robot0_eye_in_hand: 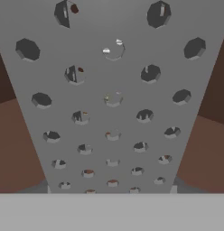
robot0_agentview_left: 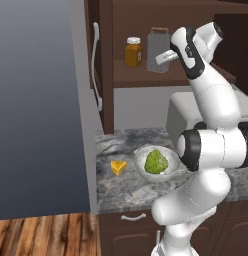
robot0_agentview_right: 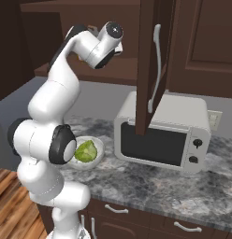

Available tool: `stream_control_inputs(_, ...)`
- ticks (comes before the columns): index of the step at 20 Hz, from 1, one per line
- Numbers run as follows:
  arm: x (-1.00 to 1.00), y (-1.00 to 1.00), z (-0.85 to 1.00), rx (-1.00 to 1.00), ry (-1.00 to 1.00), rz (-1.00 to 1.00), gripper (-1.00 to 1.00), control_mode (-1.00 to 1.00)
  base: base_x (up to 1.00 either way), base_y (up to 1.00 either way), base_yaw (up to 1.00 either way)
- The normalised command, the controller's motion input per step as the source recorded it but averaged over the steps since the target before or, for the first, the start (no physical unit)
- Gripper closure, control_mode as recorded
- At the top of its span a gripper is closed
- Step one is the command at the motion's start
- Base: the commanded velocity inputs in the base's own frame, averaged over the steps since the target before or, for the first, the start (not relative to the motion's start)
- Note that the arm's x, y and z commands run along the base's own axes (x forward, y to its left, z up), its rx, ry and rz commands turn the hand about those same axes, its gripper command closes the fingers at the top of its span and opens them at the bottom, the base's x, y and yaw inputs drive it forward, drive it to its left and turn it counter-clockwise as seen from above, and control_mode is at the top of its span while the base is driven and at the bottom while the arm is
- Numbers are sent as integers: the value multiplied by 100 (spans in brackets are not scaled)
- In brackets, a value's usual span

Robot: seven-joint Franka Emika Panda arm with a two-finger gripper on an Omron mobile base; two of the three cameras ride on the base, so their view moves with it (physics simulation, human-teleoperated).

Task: Pick the cheese from the fridge and the cheese grater from the cabinet and place them next to the salad bowl.

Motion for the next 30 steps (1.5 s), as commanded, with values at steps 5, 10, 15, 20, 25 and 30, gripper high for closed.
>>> stream_control_inputs(5,-72,13,0,0,-1,-1,100,-100,0,0,0)
stream_control_inputs(10,-76,25,0,0,-10,-3,100,-100,0,0,0)
stream_control_inputs(15,-80,20,0,0,-3,-2,100,-100,0,0,0)
stream_control_inputs(20,-75,17,-6,-2,-1,0,100,-100,0,0,0)
stream_control_inputs(25,-64,15,-21,-9,0,0,100,-100,0,0,0)
stream_control_inputs(30,-48,17,-34,-1,13,0,100,-100,0,0,0)
